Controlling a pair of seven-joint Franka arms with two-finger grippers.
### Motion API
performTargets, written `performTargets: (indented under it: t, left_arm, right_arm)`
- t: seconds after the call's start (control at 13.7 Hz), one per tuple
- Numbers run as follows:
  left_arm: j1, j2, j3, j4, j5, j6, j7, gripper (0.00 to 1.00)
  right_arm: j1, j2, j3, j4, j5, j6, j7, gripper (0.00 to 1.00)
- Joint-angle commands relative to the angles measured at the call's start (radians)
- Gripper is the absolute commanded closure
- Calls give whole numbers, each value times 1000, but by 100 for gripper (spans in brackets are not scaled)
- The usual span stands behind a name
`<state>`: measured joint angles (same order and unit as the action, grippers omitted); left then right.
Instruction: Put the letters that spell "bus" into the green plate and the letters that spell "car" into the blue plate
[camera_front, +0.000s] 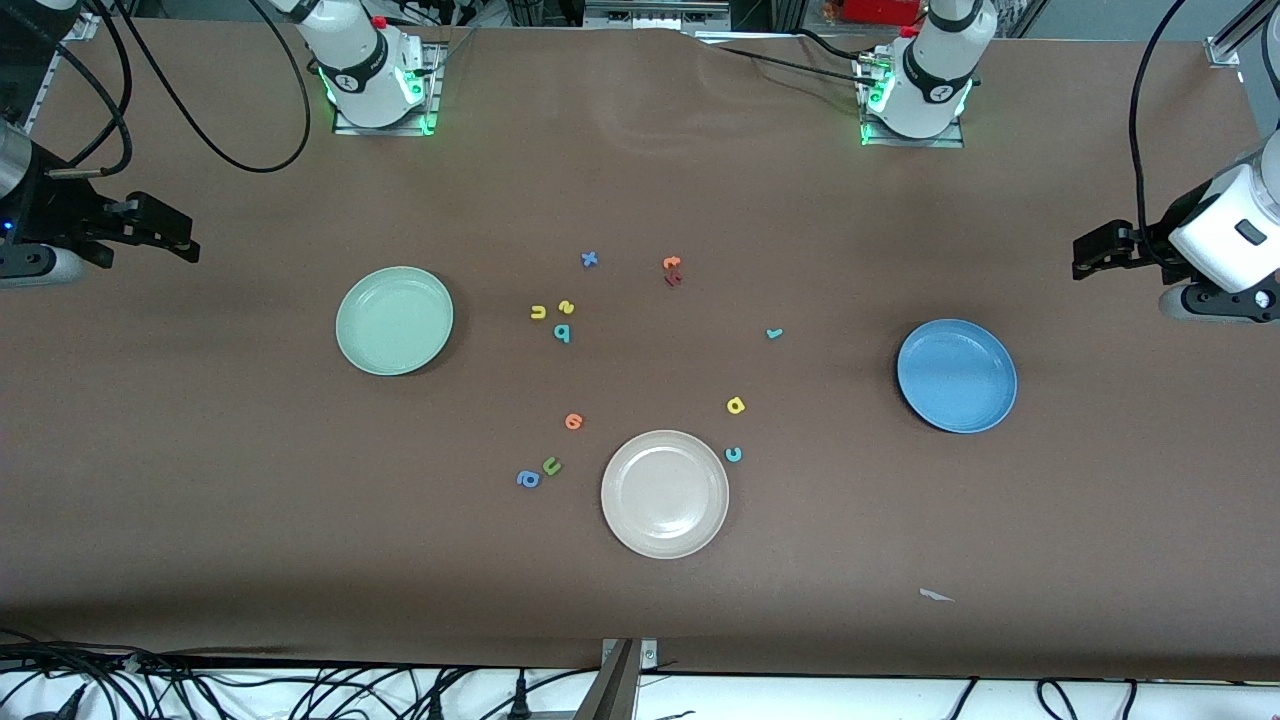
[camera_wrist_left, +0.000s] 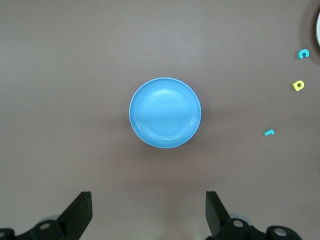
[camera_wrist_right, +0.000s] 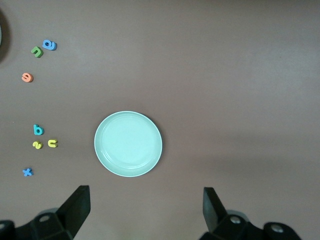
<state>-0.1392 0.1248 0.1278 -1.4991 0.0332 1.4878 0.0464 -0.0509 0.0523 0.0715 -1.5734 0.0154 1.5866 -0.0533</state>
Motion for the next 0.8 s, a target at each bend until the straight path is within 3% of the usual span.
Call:
performTargets:
  t: [0.0,0.73]
  left_arm:
    - [0,-5,-4,-6,30,6,1,0]
    - [0,-5,-4,-4,30,8,1,0]
  right_arm:
    - [-4,-3,7,10,-3,-11,-4,0]
    - [-4,-3,19,7,-2,-14,-4,0]
